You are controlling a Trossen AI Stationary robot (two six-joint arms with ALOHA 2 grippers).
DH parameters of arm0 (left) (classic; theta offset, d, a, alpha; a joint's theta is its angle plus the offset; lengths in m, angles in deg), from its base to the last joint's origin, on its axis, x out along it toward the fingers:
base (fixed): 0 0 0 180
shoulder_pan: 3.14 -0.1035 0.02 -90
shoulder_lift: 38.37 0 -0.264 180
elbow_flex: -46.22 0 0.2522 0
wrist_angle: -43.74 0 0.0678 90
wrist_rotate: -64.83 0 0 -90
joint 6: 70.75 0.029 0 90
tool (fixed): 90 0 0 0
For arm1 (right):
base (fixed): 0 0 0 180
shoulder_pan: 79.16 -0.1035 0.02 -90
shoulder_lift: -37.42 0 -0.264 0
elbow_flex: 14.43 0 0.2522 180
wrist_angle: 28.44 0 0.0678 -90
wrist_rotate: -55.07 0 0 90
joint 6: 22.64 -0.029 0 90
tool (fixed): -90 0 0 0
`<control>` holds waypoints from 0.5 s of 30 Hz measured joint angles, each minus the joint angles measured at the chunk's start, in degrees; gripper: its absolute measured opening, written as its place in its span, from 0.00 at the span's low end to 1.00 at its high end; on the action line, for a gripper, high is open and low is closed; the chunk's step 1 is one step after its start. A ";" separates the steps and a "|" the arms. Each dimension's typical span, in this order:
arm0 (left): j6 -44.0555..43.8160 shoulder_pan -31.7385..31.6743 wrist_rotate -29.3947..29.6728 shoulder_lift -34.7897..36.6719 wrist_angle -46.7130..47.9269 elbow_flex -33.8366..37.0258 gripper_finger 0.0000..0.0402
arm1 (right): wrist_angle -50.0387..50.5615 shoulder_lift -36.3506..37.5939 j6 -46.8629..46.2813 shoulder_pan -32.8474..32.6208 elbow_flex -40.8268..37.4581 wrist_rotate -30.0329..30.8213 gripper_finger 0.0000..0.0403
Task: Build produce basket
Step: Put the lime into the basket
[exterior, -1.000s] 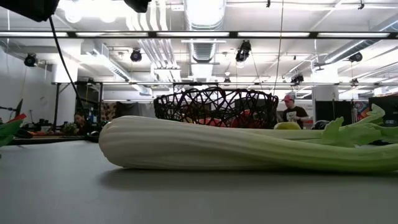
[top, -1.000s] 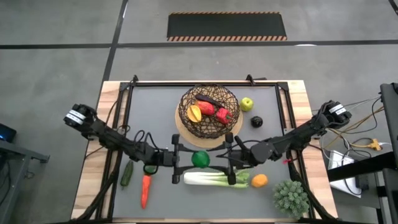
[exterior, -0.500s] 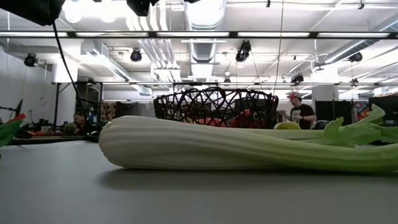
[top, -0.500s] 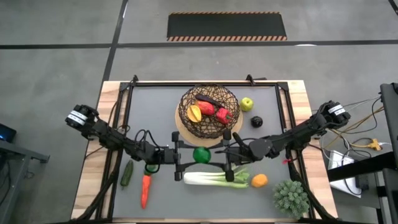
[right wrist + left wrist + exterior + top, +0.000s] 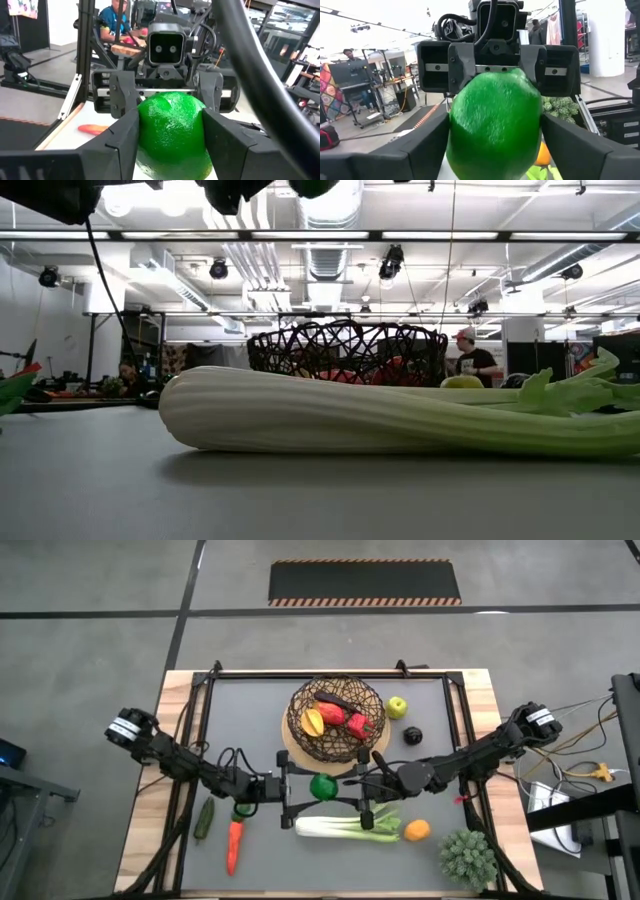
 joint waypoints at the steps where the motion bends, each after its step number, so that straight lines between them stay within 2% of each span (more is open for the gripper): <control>1: 0.00 0.00 0.00 0.13 0.14 0.10 0.75 | 0.21 -0.02 -0.10 0.03 -0.02 0.10 0.45; 6: 1.36 0.00 0.29 1.64 3.70 0.87 0.82 | 2.46 0.49 -3.58 1.27 0.14 0.54 0.44; 12: 4.46 -0.11 4.95 8.19 16.64 0.89 0.84 | 7.80 2.05 -13.37 4.88 0.18 11.33 0.44; 15: 5.01 -0.15 6.73 12.69 24.54 0.94 0.84 | 13.31 3.36 -21.12 8.54 0.25 12.03 0.44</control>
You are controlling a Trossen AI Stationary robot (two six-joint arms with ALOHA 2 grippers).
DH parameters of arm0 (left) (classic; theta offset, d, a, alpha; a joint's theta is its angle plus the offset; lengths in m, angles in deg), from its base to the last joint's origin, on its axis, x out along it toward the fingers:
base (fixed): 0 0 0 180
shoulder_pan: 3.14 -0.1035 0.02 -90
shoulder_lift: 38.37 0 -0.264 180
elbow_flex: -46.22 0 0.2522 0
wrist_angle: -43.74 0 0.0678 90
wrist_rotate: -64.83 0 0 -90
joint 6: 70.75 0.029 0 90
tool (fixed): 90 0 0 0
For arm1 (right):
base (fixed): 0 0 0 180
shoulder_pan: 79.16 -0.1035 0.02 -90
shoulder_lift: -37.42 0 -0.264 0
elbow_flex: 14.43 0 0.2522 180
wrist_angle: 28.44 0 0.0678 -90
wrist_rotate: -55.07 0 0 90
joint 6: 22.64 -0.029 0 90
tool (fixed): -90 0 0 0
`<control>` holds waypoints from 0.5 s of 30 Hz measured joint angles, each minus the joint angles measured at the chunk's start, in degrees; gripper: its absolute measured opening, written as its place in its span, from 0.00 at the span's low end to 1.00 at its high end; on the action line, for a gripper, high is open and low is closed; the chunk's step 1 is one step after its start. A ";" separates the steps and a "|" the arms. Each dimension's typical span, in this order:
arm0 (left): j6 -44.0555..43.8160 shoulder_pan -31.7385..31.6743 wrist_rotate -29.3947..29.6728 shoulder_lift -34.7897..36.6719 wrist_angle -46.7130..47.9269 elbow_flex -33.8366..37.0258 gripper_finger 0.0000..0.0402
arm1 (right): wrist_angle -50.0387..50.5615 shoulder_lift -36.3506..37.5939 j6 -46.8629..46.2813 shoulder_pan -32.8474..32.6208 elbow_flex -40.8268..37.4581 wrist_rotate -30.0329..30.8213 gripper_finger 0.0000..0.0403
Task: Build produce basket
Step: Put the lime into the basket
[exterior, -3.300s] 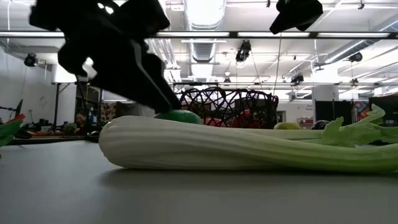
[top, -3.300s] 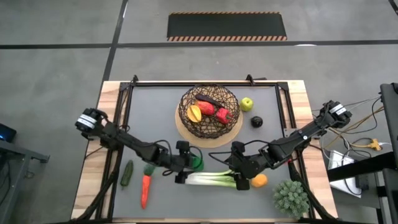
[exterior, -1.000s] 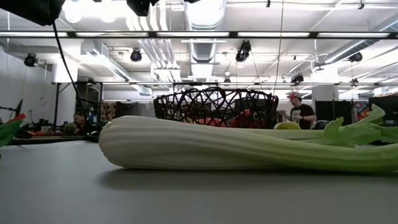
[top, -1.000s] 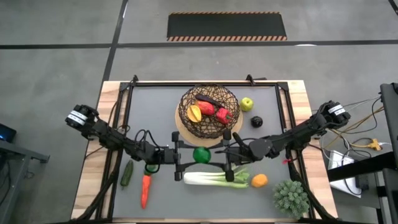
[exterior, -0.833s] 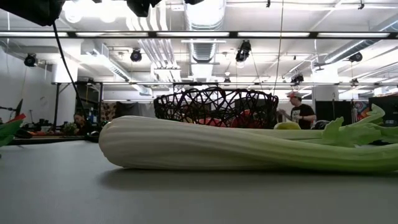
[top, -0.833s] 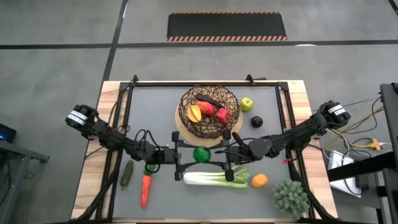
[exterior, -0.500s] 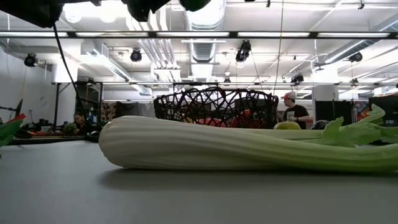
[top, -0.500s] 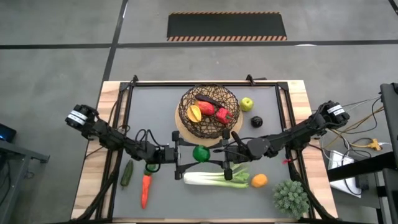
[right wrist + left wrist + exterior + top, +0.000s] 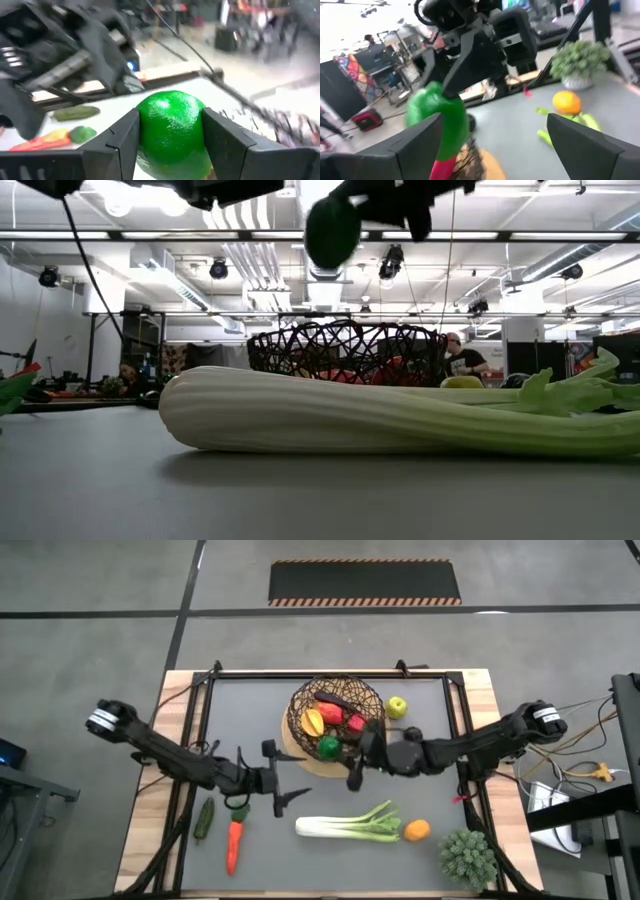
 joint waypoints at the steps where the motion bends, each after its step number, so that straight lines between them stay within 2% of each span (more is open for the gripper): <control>1: 0.34 -0.03 0.14 1.58 2.50 0.00 0.84 | 2.06 0.17 -2.81 1.31 0.00 -0.15 0.44; 6: 1.02 0.02 0.15 7.14 10.41 0.13 0.84 | 9.88 -0.03 -12.72 8.61 0.02 -1.69 0.44; 11: 1.56 0.00 0.21 9.59 10.87 2.53 0.84 | 12.08 -2.99 -18.34 16.46 0.02 -10.93 0.44; 15: 2.45 -0.18 0.22 10.96 9.06 4.51 0.84 | 11.98 -5.77 -20.07 20.57 0.02 -14.17 0.44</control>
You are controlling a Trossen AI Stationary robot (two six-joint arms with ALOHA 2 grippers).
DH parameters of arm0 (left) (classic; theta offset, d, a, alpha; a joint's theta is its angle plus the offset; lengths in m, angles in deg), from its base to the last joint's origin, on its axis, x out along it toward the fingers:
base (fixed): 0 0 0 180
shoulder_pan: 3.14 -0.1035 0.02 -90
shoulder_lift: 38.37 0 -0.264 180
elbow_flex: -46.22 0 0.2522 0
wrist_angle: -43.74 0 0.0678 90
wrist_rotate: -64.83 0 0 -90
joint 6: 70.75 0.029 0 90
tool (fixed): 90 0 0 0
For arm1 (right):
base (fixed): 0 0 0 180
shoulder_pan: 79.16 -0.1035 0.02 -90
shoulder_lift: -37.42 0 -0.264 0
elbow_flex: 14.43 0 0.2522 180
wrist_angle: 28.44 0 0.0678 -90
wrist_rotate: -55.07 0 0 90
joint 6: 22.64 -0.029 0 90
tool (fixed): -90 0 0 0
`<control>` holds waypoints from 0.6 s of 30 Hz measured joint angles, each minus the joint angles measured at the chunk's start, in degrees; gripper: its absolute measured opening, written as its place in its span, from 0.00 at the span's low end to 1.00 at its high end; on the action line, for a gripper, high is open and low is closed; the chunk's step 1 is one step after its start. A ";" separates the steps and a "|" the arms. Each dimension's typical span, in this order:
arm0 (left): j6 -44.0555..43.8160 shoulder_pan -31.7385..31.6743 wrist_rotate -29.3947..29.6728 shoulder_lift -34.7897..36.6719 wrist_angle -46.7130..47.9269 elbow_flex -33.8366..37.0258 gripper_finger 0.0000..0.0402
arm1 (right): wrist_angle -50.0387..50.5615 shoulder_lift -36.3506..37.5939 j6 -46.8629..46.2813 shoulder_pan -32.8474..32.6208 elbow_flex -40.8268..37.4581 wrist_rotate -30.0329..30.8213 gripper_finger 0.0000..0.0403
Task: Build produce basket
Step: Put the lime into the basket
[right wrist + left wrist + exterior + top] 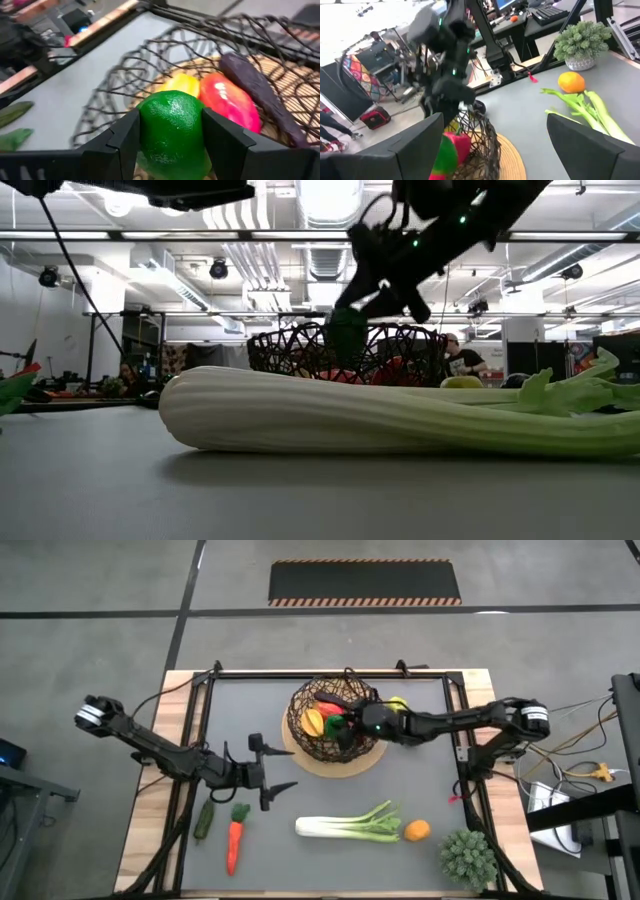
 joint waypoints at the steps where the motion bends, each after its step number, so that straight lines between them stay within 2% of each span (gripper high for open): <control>1: 0.30 -0.06 0.00 0.38 -0.15 0.04 0.84 | -0.14 -0.68 -0.26 0.64 0.00 -0.54 0.44; 8: 1.82 -0.04 0.00 1.65 -0.17 0.02 0.84 | -1.18 -4.76 -1.83 1.92 0.00 -1.62 0.44; 14: 2.98 -0.06 0.07 1.86 -0.14 0.02 0.84 | -1.50 -6.33 -2.71 1.92 0.02 -0.10 0.44; 18: 4.52 -0.06 0.13 2.13 -0.12 0.04 0.84 | -0.11 -6.56 -3.79 1.92 0.02 0.53 0.49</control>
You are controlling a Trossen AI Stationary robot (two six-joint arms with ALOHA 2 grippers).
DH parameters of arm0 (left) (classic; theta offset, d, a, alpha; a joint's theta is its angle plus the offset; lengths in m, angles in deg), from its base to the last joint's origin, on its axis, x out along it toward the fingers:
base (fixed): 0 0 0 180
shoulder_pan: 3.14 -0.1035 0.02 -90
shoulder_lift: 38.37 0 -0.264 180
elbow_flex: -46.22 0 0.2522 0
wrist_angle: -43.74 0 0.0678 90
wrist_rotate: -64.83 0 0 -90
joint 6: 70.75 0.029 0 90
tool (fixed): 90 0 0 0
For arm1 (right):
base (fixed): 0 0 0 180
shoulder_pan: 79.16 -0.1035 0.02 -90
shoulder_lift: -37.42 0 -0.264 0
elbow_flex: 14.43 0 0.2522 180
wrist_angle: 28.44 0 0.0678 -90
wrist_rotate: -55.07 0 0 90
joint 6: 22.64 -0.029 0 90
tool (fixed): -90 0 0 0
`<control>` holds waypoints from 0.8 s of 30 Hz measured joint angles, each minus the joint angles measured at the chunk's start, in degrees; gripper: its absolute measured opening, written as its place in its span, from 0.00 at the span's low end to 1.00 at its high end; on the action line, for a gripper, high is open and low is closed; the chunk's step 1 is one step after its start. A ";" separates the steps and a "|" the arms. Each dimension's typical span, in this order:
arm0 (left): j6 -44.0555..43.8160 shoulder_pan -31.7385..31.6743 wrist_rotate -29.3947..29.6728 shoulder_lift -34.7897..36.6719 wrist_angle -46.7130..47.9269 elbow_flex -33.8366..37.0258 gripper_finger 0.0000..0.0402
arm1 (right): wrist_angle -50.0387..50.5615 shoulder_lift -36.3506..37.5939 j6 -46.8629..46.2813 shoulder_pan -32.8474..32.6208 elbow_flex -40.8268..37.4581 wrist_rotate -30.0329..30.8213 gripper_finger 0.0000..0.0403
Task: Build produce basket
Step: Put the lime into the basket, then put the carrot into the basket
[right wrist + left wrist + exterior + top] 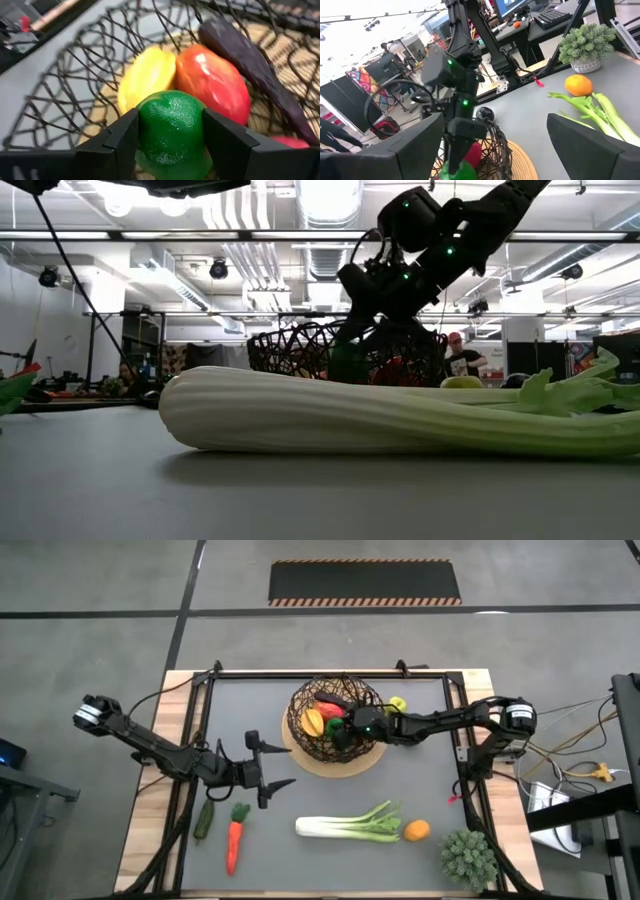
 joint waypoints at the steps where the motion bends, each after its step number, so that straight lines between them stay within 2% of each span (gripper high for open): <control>1: 0.02 0.00 0.22 0.11 -0.02 0.00 0.84 | 0.54 0.00 -0.37 0.00 0.00 0.00 0.50; 8: 0.04 0.00 0.85 0.28 0.00 0.00 0.84 | 2.34 0.02 -0.83 0.00 0.00 0.00 0.60; 17: -0.39 0.00 0.92 0.28 -0.03 -0.01 0.84 | 2.86 3.25 0.39 0.00 0.00 0.00 0.62; 21: -5.56 0.00 0.92 0.28 -0.04 0.00 0.84 | 4.09 6.46 2.99 -0.05 0.00 -0.04 0.61; 24: -15.11 0.58 0.53 -0.22 1.25 -0.02 0.84 | 4.32 9.33 5.70 -0.76 0.00 -1.49 0.60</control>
